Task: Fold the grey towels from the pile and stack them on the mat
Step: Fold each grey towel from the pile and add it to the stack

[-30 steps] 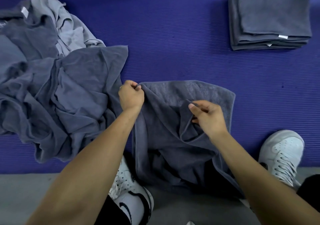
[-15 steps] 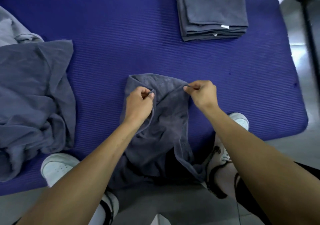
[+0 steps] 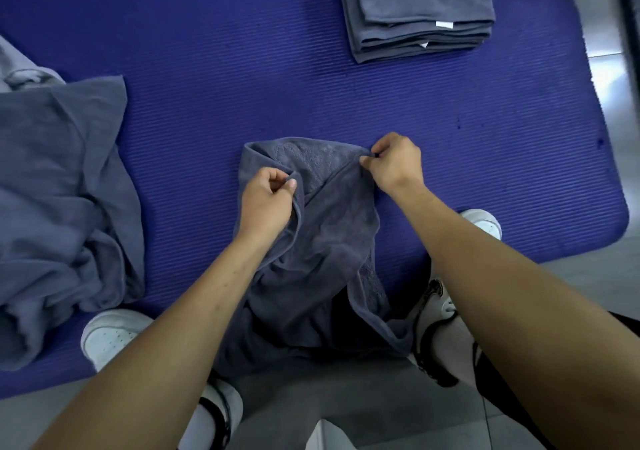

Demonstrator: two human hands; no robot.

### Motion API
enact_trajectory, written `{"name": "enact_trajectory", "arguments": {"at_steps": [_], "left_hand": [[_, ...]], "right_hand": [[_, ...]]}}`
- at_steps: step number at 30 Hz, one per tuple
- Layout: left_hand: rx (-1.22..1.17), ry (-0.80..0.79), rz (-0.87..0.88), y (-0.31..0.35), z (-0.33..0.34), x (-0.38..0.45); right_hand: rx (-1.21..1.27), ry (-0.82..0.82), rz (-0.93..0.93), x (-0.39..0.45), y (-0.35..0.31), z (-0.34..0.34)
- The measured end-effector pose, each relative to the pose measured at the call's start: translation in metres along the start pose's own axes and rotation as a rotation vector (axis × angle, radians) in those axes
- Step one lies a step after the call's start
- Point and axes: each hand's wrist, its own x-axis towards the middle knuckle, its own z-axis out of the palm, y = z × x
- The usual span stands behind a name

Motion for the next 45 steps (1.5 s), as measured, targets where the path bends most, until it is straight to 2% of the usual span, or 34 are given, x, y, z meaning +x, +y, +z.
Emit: {"name": "enact_trajectory", "arguments": {"at_steps": [4,9,12,18,20,29,31,33,35,37,38,39,41,44,45], "left_hand": [[-0.042,-0.002,-0.013,-0.001,-0.002,-0.002],[-0.007,0.036,-0.043,0.010,-0.012,-0.009],[-0.016,0.105,-0.039,0.021,-0.027,-0.019],[-0.120,0.084,-0.067,0.047,-0.066,-0.062],[-0.149,0.081,-0.038,0.060,-0.082,-0.078],[0.014,0.203,0.207,0.170,-0.170,-0.173],[-0.077,0.282,0.342,0.192,-0.185,-0.197],[-0.192,0.408,0.530,0.204,-0.195,-0.219],[-0.153,0.428,0.637,0.198,-0.200,-0.232],[0.102,0.320,0.589,0.184,-0.198,-0.242],[0.145,0.314,0.576,0.179,-0.198,-0.245],[0.100,0.352,0.600,0.176,-0.198,-0.249],[-0.083,0.435,0.626,0.183,-0.200,-0.257],[-0.091,0.385,0.525,0.184,-0.200,-0.260],[-0.091,0.426,0.514,0.181,-0.198,-0.260]], "right_hand": [[-0.005,-0.092,0.017,0.001,-0.003,-0.008],[0.108,-0.193,-0.012,-0.011,-0.004,-0.026],[0.146,-0.250,-0.055,-0.027,-0.013,-0.043],[0.132,-0.342,-0.188,-0.085,-0.047,-0.089],[0.110,-0.304,-0.242,-0.104,-0.062,-0.105],[-0.053,-0.144,-0.540,-0.207,-0.165,-0.207],[-0.035,-0.051,-0.614,-0.233,-0.186,-0.233],[0.042,0.141,-0.732,-0.255,-0.196,-0.252],[0.090,0.292,-0.802,-0.263,-0.188,-0.260],[-0.088,0.247,-0.777,-0.266,-0.171,-0.260],[-0.157,0.206,-0.749,-0.266,-0.163,-0.258],[-0.141,0.205,-0.743,-0.267,-0.157,-0.257],[0.007,0.310,-0.780,-0.271,-0.153,-0.261],[0.006,0.299,-0.781,-0.276,-0.150,-0.265],[-0.008,0.302,-0.768,-0.276,-0.148,-0.265]]}}
